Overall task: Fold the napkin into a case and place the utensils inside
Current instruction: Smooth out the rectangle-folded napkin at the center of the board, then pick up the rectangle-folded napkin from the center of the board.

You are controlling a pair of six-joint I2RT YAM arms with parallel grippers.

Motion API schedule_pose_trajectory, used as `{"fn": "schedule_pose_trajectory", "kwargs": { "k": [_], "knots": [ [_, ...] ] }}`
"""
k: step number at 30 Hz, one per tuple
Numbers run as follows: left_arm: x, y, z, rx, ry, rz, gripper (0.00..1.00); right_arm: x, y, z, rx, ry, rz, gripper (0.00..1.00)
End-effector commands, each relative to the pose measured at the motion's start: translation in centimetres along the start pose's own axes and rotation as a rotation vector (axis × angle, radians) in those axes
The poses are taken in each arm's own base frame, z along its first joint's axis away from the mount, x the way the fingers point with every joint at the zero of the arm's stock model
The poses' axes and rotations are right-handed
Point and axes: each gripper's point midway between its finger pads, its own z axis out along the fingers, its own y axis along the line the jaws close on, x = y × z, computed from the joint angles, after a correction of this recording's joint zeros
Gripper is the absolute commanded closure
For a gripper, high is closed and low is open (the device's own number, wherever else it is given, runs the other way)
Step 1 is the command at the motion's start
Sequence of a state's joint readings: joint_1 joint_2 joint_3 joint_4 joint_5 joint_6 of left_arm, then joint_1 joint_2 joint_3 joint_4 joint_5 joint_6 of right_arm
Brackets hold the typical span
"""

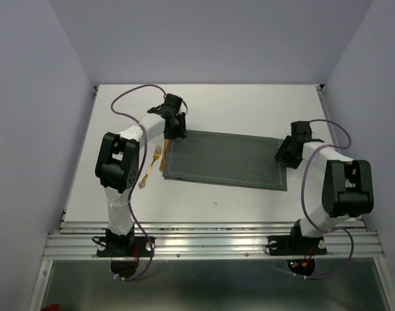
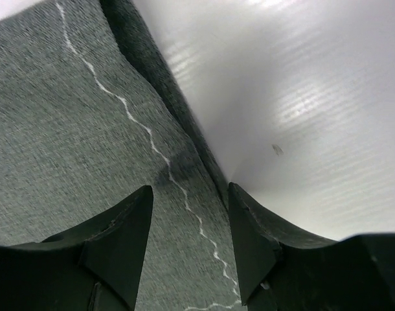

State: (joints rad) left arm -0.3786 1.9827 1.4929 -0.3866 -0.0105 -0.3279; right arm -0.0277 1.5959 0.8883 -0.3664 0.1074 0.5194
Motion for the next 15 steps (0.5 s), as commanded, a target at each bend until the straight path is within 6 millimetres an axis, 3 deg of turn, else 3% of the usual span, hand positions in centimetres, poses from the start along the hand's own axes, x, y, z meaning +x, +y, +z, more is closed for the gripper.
{"fn": "schedule_pose_trajectory", "kwargs": {
  "k": [1, 2, 3, 6, 8, 9, 12, 15],
  "knots": [
    [-1.3, -7.9, -1.6, 0.169, -0.038, 0.083, 0.47, -1.3, -1.2, -1.9, 0.046, -0.058, -0.011, 0.44],
    [-1.2, -9.1, -1.5, 0.189, -0.035, 0.094, 0.48, -1.7, -1.4, -2.1, 0.056, -0.074, -0.009, 0.44],
    [-1.6, -11.7, -2.1, 0.241, -0.048, 0.115, 0.48, -1.9, -1.4, -2.3, 0.056, -0.083, -0.008, 0.44],
    [-1.2, -14.5, -1.0, 0.288, -0.031, 0.134, 0.53, -2.2, -1.4, -2.3, 0.061, -0.088, -0.006, 0.44],
    [-2.9, -16.9, -1.0, 0.333, -0.065, 0.137, 0.56, -2.2, -1.1, -2.0, 0.058, -0.080, 0.001, 0.45],
    [-2.2, -17.0, -0.2, 0.329, -0.045, 0.142, 0.57, -2.3, -1.0, -2.0, 0.056, -0.080, 0.001, 0.45],
    [-3.4, -19.3, 0.1, 0.396, -0.061, 0.138, 0.61, -2.8, -0.9, -1.9, 0.061, -0.089, -0.003, 0.45],
    [-3.0, -20.4, 1.7, 0.414, -0.039, 0.139, 0.61, -3.2, -0.6, -1.7, 0.060, -0.089, -0.007, 0.45]
  ]
}}
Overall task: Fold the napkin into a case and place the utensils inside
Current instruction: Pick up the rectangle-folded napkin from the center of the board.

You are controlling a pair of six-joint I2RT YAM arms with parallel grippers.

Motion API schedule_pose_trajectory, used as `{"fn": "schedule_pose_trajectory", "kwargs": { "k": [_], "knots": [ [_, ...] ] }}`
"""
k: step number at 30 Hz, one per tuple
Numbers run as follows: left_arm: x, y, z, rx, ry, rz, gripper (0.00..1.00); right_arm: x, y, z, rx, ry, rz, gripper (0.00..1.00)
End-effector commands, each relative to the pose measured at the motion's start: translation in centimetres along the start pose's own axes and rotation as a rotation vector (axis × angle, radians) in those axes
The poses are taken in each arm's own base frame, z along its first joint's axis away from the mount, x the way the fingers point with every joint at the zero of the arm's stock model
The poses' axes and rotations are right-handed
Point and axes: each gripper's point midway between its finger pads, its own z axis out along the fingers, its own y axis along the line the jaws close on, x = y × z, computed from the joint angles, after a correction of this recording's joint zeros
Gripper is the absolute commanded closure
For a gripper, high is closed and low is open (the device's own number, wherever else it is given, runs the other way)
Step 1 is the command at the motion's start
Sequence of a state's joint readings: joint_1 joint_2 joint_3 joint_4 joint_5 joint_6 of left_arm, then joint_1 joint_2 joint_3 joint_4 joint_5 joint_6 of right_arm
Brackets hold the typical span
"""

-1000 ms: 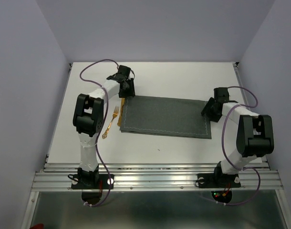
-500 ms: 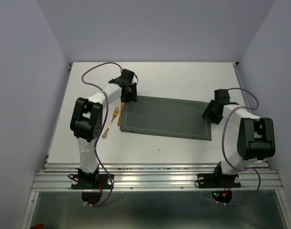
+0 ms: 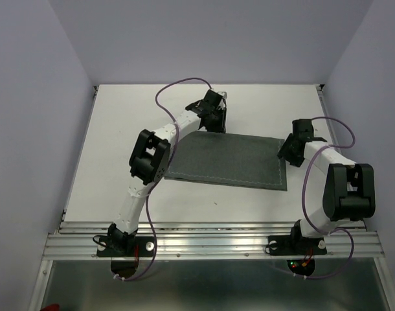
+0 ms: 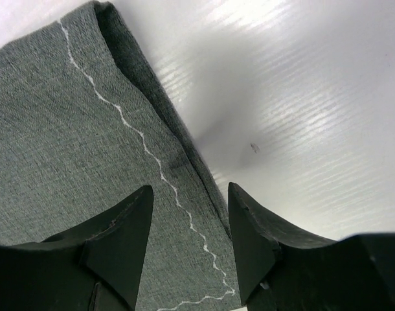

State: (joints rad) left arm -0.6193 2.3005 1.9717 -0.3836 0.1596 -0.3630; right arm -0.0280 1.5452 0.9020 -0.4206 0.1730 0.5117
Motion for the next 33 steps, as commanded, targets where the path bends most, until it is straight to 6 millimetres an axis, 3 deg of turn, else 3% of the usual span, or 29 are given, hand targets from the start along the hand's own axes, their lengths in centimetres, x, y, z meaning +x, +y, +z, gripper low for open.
{"fn": "schedule_pose_trajectory", "kwargs": {
  "k": [1, 12, 18, 20, 24, 27, 33],
  "knots": [
    [-2.2, -1.5, 0.2, 0.072, -0.027, -0.020, 0.61, -2.2, 0.4, -0.1, 0.006, -0.045, 0.000, 0.45],
    [0.1, -0.9, 3.7, 0.076, 0.037, -0.016, 0.62, -0.9, -0.5, 1.4, 0.039, 0.003, -0.009, 0.45],
    [0.2, -0.5, 3.0, 0.054, 0.024, -0.017, 0.62, -0.3, -0.4, 2.6, 0.043, 0.028, -0.019, 0.50],
    [-0.2, -0.7, 2.2, 0.055, 0.014, -0.010, 0.62, -0.2, -0.2, 2.9, 0.032, 0.034, -0.017, 0.54],
    [-1.6, -1.5, 0.0, 0.065, -0.020, -0.002, 0.62, -0.1, 0.2, 3.3, 0.014, 0.040, -0.019, 0.80],
    [-3.3, -2.3, -3.1, 0.076, -0.078, 0.014, 0.60, -0.5, 0.3, 2.9, 0.006, 0.023, -0.023, 0.97],
    [-3.7, 1.3, -6.9, -0.029, -0.120, 0.010, 0.58, -1.8, 0.6, 1.1, -0.015, -0.029, -0.015, 0.99]
  ]
}}
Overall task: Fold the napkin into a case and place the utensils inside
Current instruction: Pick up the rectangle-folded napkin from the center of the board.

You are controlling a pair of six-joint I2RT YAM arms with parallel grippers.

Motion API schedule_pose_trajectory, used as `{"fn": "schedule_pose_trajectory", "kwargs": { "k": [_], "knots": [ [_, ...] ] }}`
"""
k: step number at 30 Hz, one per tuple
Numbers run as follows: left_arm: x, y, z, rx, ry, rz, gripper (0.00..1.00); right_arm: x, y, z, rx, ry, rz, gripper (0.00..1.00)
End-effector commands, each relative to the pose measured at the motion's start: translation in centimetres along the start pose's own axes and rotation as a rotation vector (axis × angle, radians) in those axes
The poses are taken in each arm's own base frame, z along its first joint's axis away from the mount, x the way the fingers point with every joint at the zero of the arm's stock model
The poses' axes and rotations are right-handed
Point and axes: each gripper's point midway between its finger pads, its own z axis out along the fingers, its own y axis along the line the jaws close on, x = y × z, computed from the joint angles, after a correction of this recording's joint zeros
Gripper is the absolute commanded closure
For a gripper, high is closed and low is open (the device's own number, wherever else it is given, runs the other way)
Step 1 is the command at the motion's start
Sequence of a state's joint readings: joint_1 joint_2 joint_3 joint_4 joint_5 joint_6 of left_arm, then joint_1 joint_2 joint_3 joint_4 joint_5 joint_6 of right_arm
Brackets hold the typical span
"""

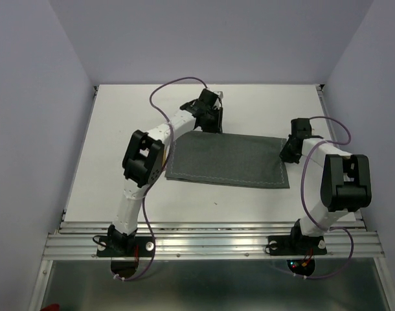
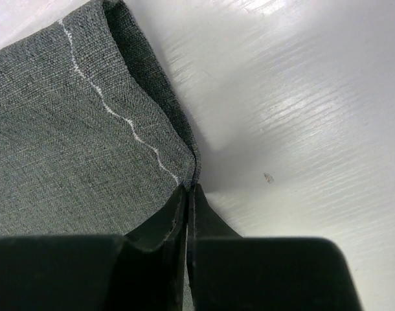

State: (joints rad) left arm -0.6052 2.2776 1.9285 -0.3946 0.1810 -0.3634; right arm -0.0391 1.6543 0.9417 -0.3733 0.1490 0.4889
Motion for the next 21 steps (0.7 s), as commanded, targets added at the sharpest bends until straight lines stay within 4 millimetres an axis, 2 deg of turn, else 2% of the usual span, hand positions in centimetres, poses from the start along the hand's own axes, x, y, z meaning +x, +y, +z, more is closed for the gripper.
{"fn": "schedule_pose_trajectory", "kwargs": {
  "k": [1, 2, 3, 4, 6, 7, 9, 10, 13, 15, 21],
  "knots": [
    [-3.4, 2.2, -7.2, -0.057, -0.139, 0.005, 0.58, -1.7, 0.1, -1.7, -0.016, -0.064, 0.003, 0.99],
    [-3.1, 3.0, -7.5, -0.069, -0.143, -0.005, 0.58, -2.1, 0.2, -2.4, -0.030, -0.080, 0.000, 0.99],
    [-1.0, 4.9, -7.0, -0.107, -0.102, -0.025, 0.58, -2.1, 0.3, -2.7, -0.035, -0.080, -0.005, 0.99],
    [-0.9, 5.8, -7.6, -0.116, -0.113, -0.042, 0.58, -2.2, 0.3, -3.0, -0.038, -0.082, -0.010, 0.99],
    [0.8, 7.2, -7.3, -0.137, -0.078, -0.067, 0.58, -2.5, 0.3, -3.8, -0.040, -0.089, -0.012, 0.99],
    [2.6, 8.2, -6.9, -0.162, -0.048, -0.078, 0.59, -2.6, 0.3, -4.2, -0.046, -0.091, -0.013, 0.99],
    [4.2, 9.0, -6.5, -0.208, -0.034, -0.085, 0.59, -2.9, 0.6, -4.9, -0.063, -0.098, -0.015, 0.99],
    [5.9, 9.2, -6.2, -0.219, -0.013, -0.083, 0.59, -3.3, 0.7, -5.7, -0.074, -0.114, -0.014, 0.99],
    [8.6, 8.8, -5.6, -0.208, 0.030, -0.086, 0.59, -3.6, 1.1, -6.9, -0.100, -0.123, -0.020, 0.99],
    [9.7, 7.8, -4.8, -0.190, 0.048, -0.076, 0.59, -4.0, 1.4, -7.9, -0.120, -0.131, -0.022, 0.99],
    [11.4, 5.3, -2.8, -0.131, 0.090, -0.071, 0.59, -5.0, 2.7, -10.4, -0.188, -0.165, -0.021, 0.99]
  ]
}}
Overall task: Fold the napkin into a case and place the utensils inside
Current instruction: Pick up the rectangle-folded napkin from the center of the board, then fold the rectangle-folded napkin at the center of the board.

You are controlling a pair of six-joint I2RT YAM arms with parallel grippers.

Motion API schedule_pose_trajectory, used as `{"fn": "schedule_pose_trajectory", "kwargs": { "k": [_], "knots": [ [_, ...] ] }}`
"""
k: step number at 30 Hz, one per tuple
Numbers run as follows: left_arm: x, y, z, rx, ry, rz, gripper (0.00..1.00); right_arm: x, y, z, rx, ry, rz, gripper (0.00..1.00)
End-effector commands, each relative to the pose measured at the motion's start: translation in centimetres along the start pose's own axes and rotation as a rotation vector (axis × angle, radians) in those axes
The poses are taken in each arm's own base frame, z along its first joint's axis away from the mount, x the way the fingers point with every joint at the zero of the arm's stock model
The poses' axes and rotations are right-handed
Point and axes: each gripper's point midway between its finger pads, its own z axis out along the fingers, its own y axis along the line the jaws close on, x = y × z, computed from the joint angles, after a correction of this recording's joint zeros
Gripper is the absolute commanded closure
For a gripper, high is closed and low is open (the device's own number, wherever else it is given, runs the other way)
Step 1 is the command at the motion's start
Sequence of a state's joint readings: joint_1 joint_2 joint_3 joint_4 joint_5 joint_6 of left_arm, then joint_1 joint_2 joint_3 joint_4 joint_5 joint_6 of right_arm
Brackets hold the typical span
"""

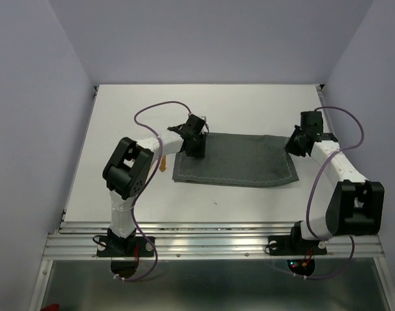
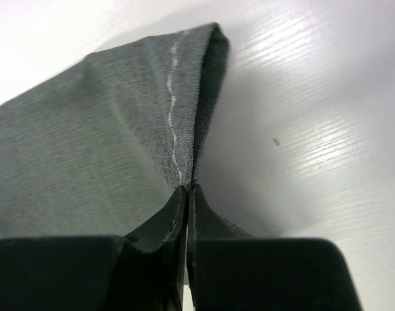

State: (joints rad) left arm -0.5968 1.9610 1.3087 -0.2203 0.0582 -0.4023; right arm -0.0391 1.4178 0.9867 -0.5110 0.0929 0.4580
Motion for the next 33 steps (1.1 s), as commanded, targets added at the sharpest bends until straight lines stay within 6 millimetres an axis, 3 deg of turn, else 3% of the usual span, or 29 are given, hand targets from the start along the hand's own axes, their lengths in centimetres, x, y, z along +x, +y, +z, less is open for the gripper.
{"fn": "schedule_pose_trajectory", "kwargs": {
  "k": [1, 9, 15, 19, 22, 26, 30, 33],
  "knots": [
    [1.5, -2.1, 1.6, 0.055, 0.029, -0.007, 0.59, -2.6, 1.7, -2.8, -0.071, -0.069, -0.008, 0.99],
    [1.9, -5.7, 2.3, 0.157, 0.041, 0.004, 0.60, -2.4, 5.2, -4.9, -0.174, -0.083, -0.018, 0.99],
    [-0.6, -7.8, 0.0, 0.213, -0.015, 0.018, 0.60, -1.5, 7.8, -5.2, -0.218, -0.083, -0.047, 0.99],
    [-1.9, -8.0, -2.1, 0.228, -0.046, 0.021, 0.59, -0.8, 9.5, -5.1, -0.236, -0.082, -0.078, 0.99],
    [-2.0, -6.9, -2.9, 0.219, -0.051, -0.001, 0.59, -0.4, 10.6, -4.8, -0.237, -0.076, -0.098, 0.99],
    [-2.7, -3.2, -4.2, 0.168, -0.078, -0.065, 0.59, 0.7, 13.1, -5.1, -0.277, -0.065, -0.132, 0.99],
    [-1.9, 0.6, -3.6, 0.074, -0.067, -0.116, 0.59, 1.8, 15.2, -5.1, -0.302, -0.056, -0.166, 0.99],
    [-0.4, 2.0, -2.8, 0.027, -0.038, -0.123, 0.59, 2.2, 16.6, -5.0, -0.314, -0.050, -0.187, 0.99]
  ]
}}
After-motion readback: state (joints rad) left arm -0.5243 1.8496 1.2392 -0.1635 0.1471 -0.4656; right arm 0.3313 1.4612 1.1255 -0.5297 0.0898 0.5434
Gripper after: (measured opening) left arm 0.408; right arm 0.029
